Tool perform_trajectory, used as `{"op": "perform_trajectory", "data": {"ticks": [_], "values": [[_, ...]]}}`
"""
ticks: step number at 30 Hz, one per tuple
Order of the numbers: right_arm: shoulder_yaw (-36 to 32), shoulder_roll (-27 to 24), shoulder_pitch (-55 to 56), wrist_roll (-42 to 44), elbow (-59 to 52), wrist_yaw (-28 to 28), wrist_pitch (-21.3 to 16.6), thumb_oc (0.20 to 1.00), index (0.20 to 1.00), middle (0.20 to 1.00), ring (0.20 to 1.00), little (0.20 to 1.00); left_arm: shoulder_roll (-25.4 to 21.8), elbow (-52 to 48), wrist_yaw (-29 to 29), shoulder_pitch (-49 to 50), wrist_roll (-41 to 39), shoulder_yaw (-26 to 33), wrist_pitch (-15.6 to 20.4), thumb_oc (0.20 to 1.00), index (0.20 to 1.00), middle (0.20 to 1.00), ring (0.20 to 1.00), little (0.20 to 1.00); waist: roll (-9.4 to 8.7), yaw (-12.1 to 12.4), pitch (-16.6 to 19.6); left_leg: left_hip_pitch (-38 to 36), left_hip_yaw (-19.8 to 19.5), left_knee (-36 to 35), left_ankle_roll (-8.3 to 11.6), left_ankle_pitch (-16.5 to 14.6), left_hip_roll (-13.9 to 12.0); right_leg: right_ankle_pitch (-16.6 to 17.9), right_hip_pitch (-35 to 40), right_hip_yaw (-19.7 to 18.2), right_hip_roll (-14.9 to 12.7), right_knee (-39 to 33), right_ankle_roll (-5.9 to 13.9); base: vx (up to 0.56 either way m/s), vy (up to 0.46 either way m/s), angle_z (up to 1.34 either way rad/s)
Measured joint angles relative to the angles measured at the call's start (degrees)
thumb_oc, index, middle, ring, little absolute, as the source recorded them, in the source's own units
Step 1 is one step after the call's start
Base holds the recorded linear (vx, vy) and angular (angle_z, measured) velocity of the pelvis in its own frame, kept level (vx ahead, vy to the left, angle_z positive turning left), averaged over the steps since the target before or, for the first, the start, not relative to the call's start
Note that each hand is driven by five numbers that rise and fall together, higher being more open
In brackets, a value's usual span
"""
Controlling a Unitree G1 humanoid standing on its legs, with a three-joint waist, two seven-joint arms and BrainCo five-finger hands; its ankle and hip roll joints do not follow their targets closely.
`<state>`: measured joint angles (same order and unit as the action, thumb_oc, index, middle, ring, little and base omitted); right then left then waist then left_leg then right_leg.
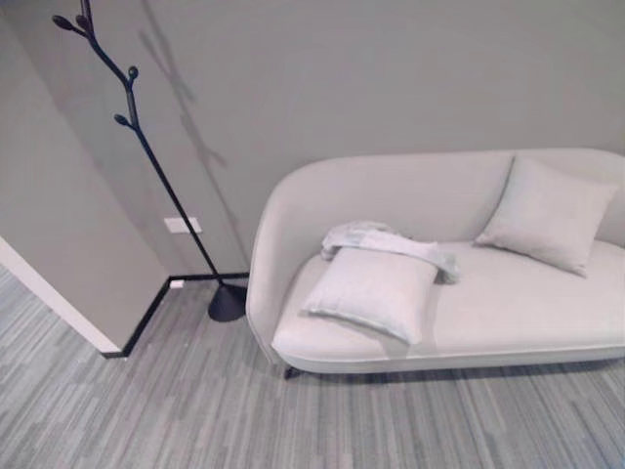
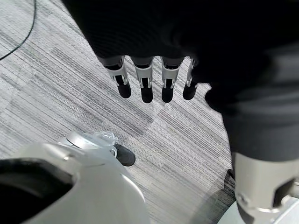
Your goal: Hang the clothes on the sofa on the clothes rack.
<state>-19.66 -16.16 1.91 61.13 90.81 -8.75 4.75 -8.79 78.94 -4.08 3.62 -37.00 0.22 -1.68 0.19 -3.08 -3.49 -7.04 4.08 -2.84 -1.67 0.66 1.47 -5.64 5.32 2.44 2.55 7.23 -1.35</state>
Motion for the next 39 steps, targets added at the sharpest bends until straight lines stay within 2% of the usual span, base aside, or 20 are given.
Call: {"op": "perform_trajectory", "data": {"ticks": [25,39], "values": [[4.5,0.4,0.6,-9.4,0.0,4.2,0.2,1.000,1.000,1.000,1.000,1.000,-0.2,-0.3,2.0,0.0,4.7,-1.6,1.1,1.000,1.000,1.000,1.000,1.000,0.38,0.0,0.0,-0.1,0.0,0.0,-0.01,0.0,-0.2,0.3,0.2,0.1,0.2,-0.1,-0.55,0.00,0.000,0.00],[6.7,0.4,0.6,-11.9,0.0,5.7,0.3,1.000,1.000,1.000,1.000,1.000,-0.2,0.2,2.0,0.1,6.8,-1.6,1.2,1.000,1.000,1.000,1.000,1.000,0.77,0.2,-0.3,0.2,0.0,0.1,-0.01,0.0,-0.2,0.4,0.2,0.2,0.1,-0.9,-0.39,0.00,0.031,0.00]]}}
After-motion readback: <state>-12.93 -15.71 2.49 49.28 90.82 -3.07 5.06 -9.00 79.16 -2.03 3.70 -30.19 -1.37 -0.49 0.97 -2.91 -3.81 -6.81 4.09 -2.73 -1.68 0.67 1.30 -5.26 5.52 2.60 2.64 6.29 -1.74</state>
